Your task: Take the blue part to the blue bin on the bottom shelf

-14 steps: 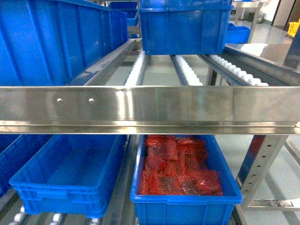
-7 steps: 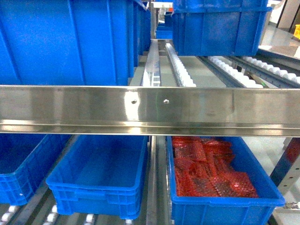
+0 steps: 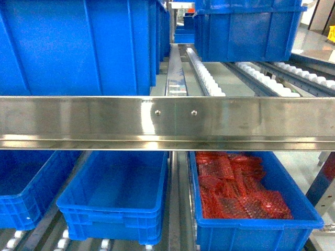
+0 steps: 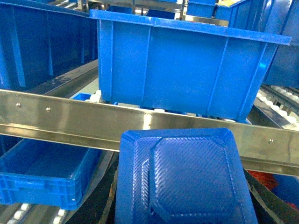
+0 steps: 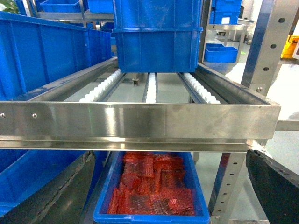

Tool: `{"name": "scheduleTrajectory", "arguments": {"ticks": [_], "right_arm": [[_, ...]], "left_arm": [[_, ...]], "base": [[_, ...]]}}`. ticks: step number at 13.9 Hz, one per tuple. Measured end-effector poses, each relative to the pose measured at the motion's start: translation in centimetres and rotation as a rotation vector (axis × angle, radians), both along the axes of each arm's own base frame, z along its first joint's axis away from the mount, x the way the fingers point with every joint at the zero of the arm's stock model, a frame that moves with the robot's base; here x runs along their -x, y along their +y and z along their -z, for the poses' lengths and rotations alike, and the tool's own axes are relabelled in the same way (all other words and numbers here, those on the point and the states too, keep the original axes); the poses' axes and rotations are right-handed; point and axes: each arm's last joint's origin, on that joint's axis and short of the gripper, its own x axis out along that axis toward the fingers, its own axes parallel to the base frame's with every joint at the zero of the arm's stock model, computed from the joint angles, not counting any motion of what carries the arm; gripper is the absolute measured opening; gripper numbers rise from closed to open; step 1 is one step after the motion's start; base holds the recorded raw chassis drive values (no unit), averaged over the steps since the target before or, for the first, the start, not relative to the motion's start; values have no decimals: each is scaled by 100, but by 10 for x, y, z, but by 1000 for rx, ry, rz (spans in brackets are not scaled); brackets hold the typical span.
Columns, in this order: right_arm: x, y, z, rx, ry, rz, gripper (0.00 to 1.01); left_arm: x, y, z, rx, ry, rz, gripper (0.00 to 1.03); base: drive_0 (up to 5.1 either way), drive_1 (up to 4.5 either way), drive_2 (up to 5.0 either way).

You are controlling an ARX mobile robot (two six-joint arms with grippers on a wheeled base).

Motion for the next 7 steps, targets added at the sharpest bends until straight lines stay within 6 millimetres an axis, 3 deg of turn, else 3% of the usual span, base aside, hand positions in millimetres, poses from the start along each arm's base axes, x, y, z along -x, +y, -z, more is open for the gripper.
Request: {"name": "scheduleTrajectory", "arguments": {"ticks": [7], "right_arm": [[0,0,0,0,0,0,98]], "left_arm": [[0,0,0,0,0,0,43]], "base": [[-505,240,240]]}}
